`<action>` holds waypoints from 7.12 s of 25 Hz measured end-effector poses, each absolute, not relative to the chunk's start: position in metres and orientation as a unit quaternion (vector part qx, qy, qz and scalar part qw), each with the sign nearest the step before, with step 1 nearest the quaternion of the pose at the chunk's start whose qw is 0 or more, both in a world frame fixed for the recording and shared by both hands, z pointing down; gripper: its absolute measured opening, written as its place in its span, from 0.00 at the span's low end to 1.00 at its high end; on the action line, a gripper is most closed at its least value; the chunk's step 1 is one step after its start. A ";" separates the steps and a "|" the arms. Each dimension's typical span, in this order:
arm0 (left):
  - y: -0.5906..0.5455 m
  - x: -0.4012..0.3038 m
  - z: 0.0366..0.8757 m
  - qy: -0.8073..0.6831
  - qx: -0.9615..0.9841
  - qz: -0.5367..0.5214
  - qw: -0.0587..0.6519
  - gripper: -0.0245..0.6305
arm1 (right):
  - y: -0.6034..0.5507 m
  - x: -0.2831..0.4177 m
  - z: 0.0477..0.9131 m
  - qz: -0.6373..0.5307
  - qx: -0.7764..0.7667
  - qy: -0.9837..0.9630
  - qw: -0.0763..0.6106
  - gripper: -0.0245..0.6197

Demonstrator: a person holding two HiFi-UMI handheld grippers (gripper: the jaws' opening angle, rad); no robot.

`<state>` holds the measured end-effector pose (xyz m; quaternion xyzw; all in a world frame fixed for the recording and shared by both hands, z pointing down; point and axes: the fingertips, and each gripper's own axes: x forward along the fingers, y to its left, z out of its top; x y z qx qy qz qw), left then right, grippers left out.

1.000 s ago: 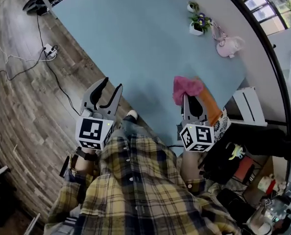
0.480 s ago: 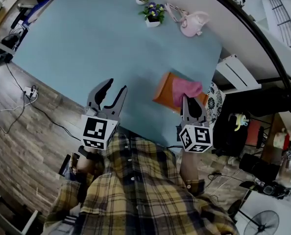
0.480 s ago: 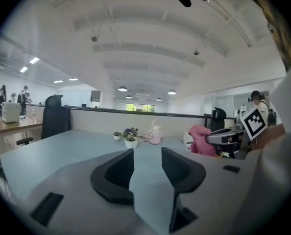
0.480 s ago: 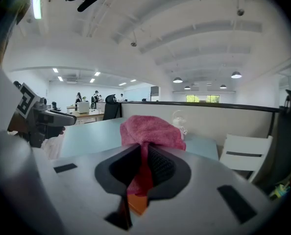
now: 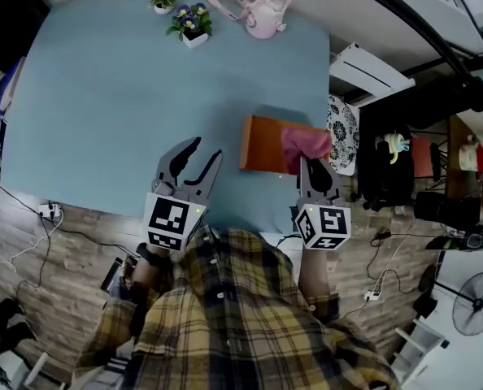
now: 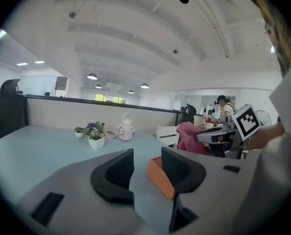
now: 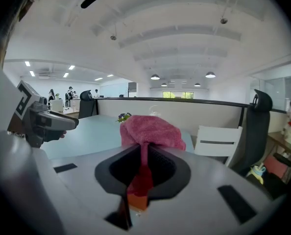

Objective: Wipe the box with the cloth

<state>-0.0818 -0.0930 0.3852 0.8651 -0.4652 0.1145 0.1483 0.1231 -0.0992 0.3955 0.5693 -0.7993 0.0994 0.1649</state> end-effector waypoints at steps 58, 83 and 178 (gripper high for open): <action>-0.089 0.030 0.518 -0.348 0.887 0.193 0.234 0.27 | -0.087 0.127 0.446 0.134 0.539 -0.808 0.196 0.11; -0.090 0.029 0.519 -0.353 0.881 0.170 0.266 0.27 | -0.176 0.027 0.495 0.035 0.343 -0.870 0.351 0.11; -0.088 0.028 0.517 -0.397 0.870 0.161 0.243 0.26 | -0.130 0.040 0.460 0.065 0.340 -0.889 0.301 0.11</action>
